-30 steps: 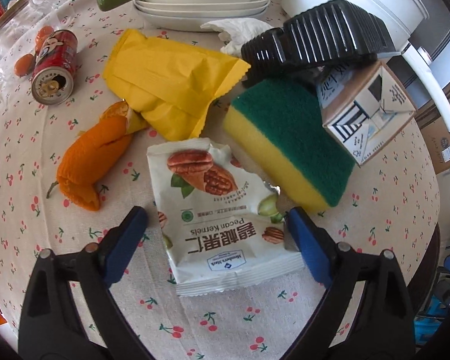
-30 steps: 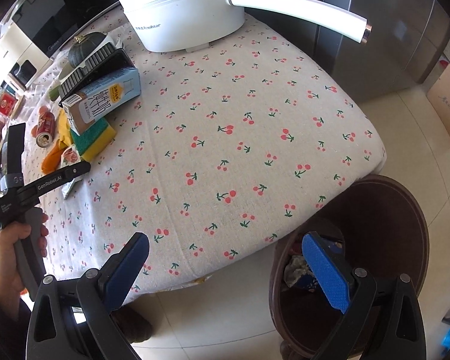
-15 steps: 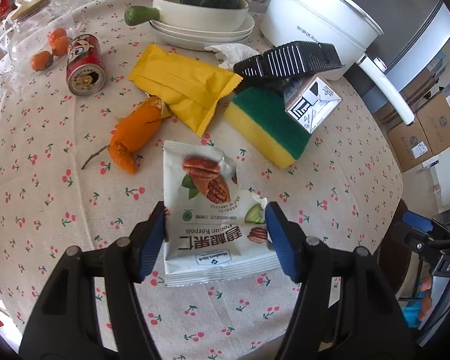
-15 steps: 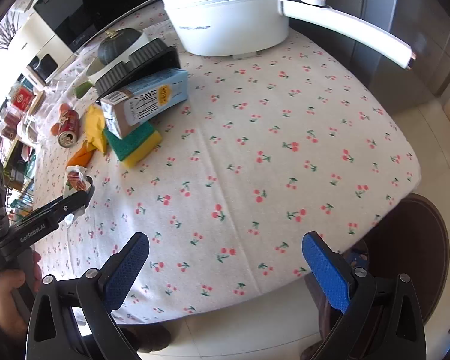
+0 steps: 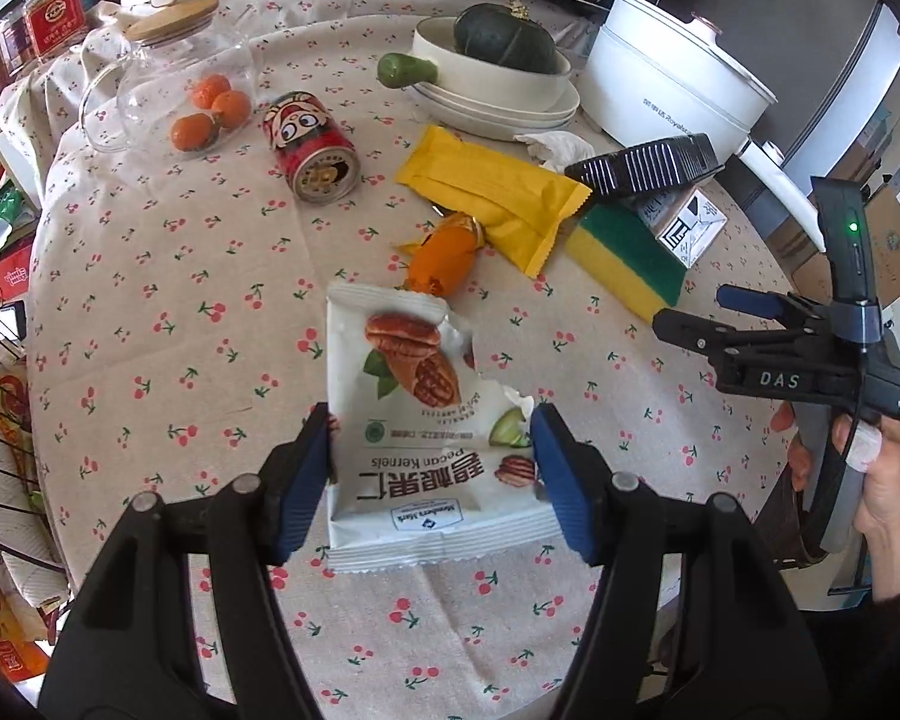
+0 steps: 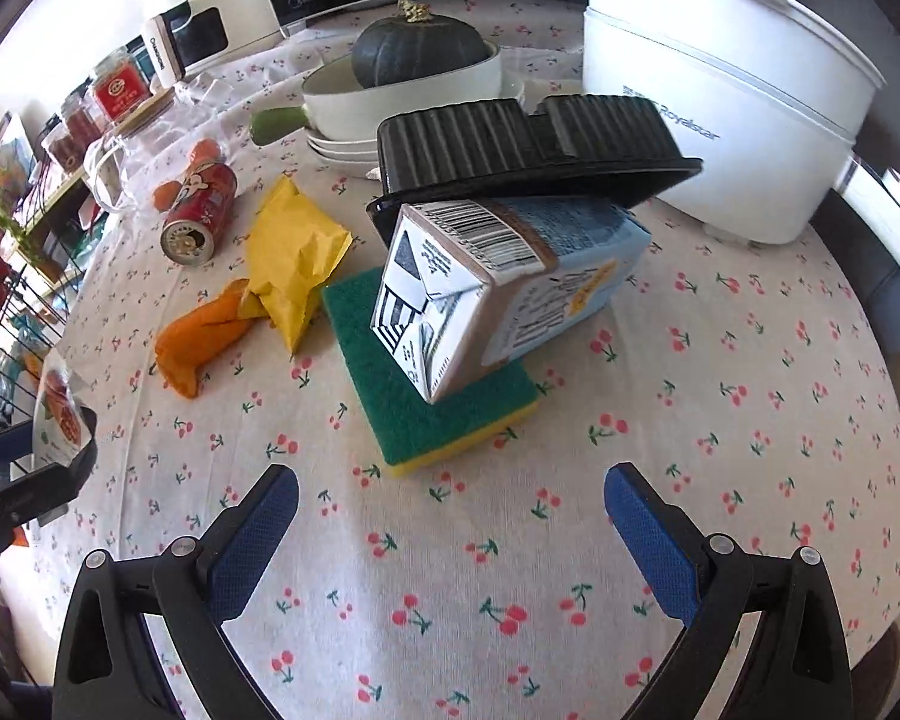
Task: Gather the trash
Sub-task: 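Grasp the green-yellow sponge with the right gripper while the left gripper lifts the pecan bag, then carry the pecan bag and the sponge over the brown bin with both grippers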
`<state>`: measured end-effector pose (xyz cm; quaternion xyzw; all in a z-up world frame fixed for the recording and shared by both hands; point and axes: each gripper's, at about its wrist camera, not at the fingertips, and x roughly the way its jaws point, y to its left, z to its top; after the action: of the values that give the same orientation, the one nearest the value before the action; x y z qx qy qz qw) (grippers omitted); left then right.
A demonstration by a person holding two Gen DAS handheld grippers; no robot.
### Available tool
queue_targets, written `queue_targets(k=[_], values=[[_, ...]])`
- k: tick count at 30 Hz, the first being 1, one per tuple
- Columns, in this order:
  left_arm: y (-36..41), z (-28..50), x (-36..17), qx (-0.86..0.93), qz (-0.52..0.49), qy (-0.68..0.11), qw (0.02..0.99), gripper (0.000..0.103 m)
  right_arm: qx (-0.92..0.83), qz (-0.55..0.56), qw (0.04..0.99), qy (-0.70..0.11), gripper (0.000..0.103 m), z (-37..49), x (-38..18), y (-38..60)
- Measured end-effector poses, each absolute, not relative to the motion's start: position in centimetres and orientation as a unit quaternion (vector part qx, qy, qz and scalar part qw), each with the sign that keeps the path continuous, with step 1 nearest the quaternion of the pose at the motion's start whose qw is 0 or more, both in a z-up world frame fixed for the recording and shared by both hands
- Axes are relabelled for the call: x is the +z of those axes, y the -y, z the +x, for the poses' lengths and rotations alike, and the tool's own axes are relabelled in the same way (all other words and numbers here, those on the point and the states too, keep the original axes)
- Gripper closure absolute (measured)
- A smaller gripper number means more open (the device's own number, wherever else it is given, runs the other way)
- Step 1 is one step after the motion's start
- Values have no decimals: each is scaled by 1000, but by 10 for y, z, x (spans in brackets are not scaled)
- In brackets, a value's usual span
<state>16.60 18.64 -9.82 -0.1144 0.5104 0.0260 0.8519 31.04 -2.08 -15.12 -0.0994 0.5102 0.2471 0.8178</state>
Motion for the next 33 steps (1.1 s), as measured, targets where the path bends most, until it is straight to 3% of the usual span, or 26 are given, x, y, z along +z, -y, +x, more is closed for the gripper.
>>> queue_targets(k=[6,8,11,33], values=[[-198,160,-100,26,-122,-512,850,36,236,-126,822,-503,3,328,-167,-4],[-198,160,-101,26,-123,-513,849,36,236,-127,821,-504,26,328,-169,-6],[-195,161,-101,24,-121,-515,848,36,228,-130,822,-506,37,323,-170,-5],[-104,145,-72,-30,-76,-493,866,36,267,-58,813,-514,40,207,-95,114]])
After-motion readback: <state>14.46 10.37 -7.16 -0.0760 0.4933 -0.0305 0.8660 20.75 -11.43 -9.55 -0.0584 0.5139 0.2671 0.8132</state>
